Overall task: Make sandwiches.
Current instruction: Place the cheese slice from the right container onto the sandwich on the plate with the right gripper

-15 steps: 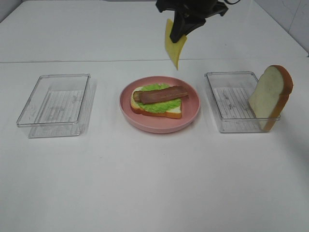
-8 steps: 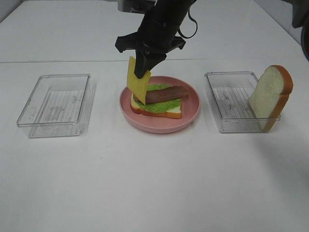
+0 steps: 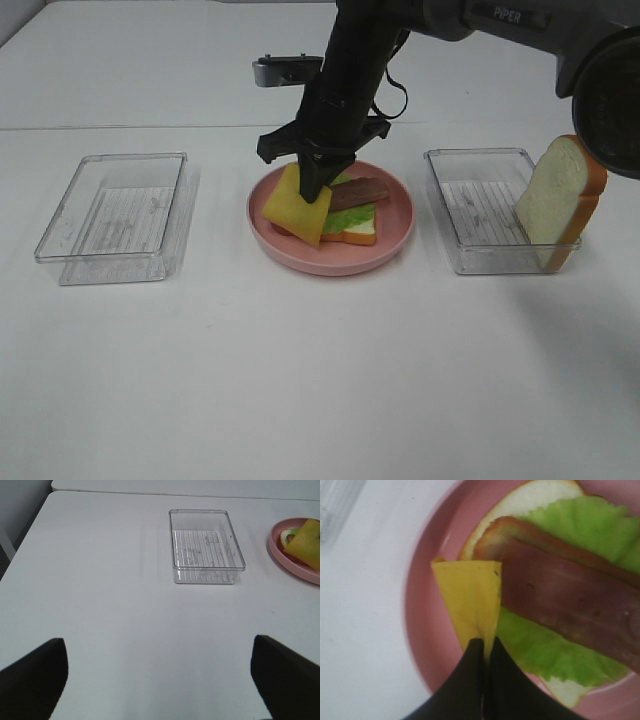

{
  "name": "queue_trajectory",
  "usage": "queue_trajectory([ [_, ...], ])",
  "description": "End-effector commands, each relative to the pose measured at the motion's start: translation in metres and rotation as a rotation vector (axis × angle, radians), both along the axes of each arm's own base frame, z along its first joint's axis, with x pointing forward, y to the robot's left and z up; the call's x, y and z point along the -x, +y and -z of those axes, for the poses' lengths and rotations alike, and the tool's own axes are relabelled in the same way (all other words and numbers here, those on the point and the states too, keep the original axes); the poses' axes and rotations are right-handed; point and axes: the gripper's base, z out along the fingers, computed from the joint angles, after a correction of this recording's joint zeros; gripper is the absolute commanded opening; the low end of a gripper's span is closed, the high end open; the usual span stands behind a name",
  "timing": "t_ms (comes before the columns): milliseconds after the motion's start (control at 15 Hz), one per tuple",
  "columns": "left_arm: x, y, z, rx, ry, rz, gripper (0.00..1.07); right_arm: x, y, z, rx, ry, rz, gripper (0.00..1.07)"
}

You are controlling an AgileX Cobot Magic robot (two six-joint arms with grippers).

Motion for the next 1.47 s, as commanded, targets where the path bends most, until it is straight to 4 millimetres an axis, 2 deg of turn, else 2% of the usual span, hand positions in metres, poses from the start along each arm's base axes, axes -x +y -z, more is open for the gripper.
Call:
queue_trajectory([
  [67, 0.002, -0.001, 0.0, 0.004, -0.018, 0.009, 0.91, -0.005, -0.009, 0.003, 0.091, -0.049, -0.012, 0.0],
  [600, 0.002, -0.001, 0.0, 0.004, -0.018, 0.009, 0.91, -0.016, -0.01, 0.001, 0.096, -0.166, 0.008, 0.0],
  [1000, 0.002, -0.001, 0.0, 0.004, -0.018, 0.009, 0.91, -0.017, -0.012, 0.003, 0.119, -0.175, 0.002, 0.0],
  [1133, 0.002, -0.001, 0.0, 0.004, -0.018, 0.009, 0.91, -0.017, -0.012, 0.003, 0.119, -0.175, 0.004, 0.1],
  [1200, 0.002, -0.001, 0.0, 0.004, -0.018, 0.009, 0.91, -0.017, -0.012, 0.003, 0.119, -0.175, 0.004, 0.42],
  [1267, 0.002, -0.001, 0.0, 0.004, -0.018, 0.009, 0.91, -0.017, -0.012, 0.003, 0.122, -0.176, 0.003, 0.52],
  [1333, 0.002, -0.001, 0.0, 0.004, -0.018, 0.009, 0.91, -0.017, -0.012, 0.003, 0.127, -0.179, 0.002, 0.68],
  [1400, 0.002, -0.001, 0.0, 0.004, -0.018, 0.009, 0.91, -0.017, -0.013, 0.004, 0.136, -0.176, 0.0, 0.8],
  [1467, 0.002, -0.001, 0.0, 0.004, -0.018, 0.009, 0.91, -0.017, -0.015, -0.001, 0.15, -0.192, -0.002, 0.87],
])
